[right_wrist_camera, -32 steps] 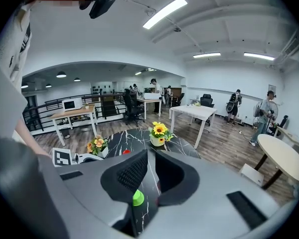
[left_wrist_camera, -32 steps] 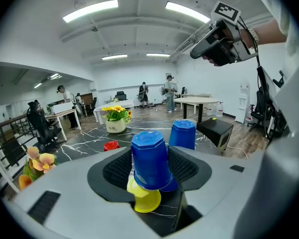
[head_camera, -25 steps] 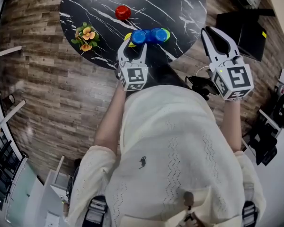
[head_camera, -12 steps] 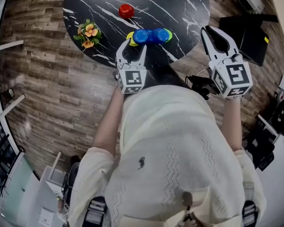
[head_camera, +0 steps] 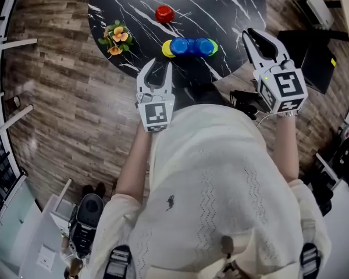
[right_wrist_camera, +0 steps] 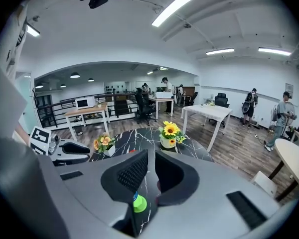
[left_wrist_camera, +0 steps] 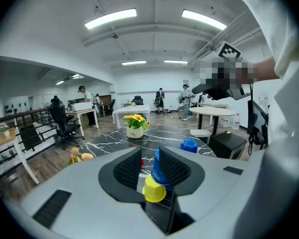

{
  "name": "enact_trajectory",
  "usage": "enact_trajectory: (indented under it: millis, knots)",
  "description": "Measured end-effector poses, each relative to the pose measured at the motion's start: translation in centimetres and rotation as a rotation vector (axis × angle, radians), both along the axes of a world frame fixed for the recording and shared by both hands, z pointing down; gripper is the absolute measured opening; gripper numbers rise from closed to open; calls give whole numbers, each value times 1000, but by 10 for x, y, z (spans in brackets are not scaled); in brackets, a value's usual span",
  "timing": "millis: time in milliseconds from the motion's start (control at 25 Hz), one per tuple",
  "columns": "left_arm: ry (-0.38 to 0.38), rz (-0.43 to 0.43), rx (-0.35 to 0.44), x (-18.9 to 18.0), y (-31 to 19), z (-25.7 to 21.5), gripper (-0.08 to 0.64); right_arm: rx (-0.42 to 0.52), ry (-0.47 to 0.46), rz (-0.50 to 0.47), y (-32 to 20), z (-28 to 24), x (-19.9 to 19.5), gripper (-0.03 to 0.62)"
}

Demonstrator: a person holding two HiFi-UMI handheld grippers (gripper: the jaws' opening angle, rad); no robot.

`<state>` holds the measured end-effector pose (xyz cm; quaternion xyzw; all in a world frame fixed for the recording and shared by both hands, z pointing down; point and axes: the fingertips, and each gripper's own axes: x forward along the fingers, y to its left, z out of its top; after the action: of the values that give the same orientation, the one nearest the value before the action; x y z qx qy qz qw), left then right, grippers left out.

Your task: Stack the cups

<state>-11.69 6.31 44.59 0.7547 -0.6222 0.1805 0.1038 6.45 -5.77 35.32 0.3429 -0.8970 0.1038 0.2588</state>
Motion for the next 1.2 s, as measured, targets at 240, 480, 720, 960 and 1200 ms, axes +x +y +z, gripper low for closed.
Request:
enact_trajectory:
  millis: [240,480,720,960,1200]
  knots:
    - [6,-116,14,-29,-19,-12,21,1,-18,-13,-8,-1,-5,54]
    - [-28,-55,26,-41,-58,-9,23,-29,-52,33,-8,-2,1,54]
    - [-30,3,1,-45,-86,4,25,-32,-26,101,-7,1,11,54]
    - [-17,46,-71,-40,-107,32,29,-46,-7,175,-4,6,23,54]
    - [-21,113,-138,-36,-130,62,188,-58,5,231,1,12,26,54]
